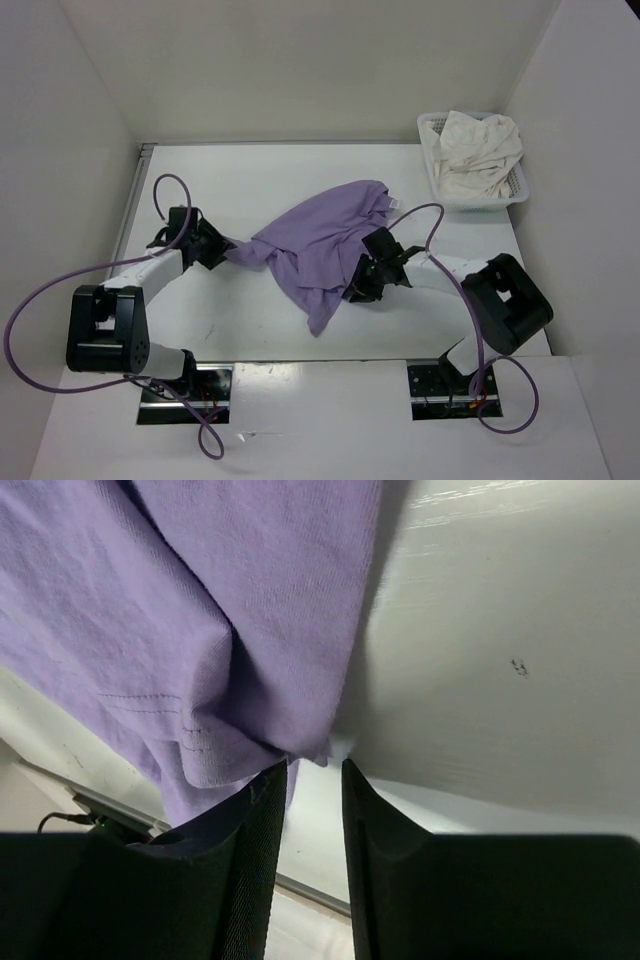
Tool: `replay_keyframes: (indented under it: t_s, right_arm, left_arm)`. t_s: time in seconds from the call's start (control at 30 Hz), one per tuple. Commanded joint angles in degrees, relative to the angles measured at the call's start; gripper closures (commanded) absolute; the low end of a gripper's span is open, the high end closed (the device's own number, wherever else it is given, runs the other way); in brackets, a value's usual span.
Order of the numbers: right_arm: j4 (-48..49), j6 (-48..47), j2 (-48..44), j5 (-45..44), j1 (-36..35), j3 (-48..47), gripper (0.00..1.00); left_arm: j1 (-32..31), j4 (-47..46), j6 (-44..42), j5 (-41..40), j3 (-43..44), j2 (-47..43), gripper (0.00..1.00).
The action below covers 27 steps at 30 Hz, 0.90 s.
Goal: Fold and stack the t-shirts
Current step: Flatten out the tshirt
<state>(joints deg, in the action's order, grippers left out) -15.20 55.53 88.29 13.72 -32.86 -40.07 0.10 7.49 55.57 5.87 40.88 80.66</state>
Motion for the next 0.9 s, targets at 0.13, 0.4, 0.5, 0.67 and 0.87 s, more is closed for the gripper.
replay_keyframes:
  t_s: [0.13, 0.4, 0.5, 0.67, 0.87]
  right_arm:
    - [0.52, -0.16, 3.28, -5.28, -0.45, -0.18, 0.81]
    - [-4.65, -2.08, -2.58, -8.00, -0.45, -1.32, 1.00]
    - [-9.83, -2.62, -8.82, -8.88, 0.08, -0.53, 1.00]
    - [-16.87, -2.09, -19.98, -7.74, 2.45, 1.84, 1.00]
    - [-18.90, -3.40, -23.16, -6.51, 6.06, 1.05, 1.00]
  left_arm:
    - [1.48, 2.97, -2.31, -1.30, -0.19, -3.58, 0.46]
    - [3.15, 3.58, -5.29, -3.84, 2.18, -3.58, 0.46]
    - [4.64, 4.12, -6.78, -5.78, 3.58, -2.97, 0.44]
    - [7.81, 4.12, -7.41, -7.19, 5.08, 0.98, 0.43]
    - [8.34, -1.06, -6.00, -4.03, 6.84, 8.08, 0.44]
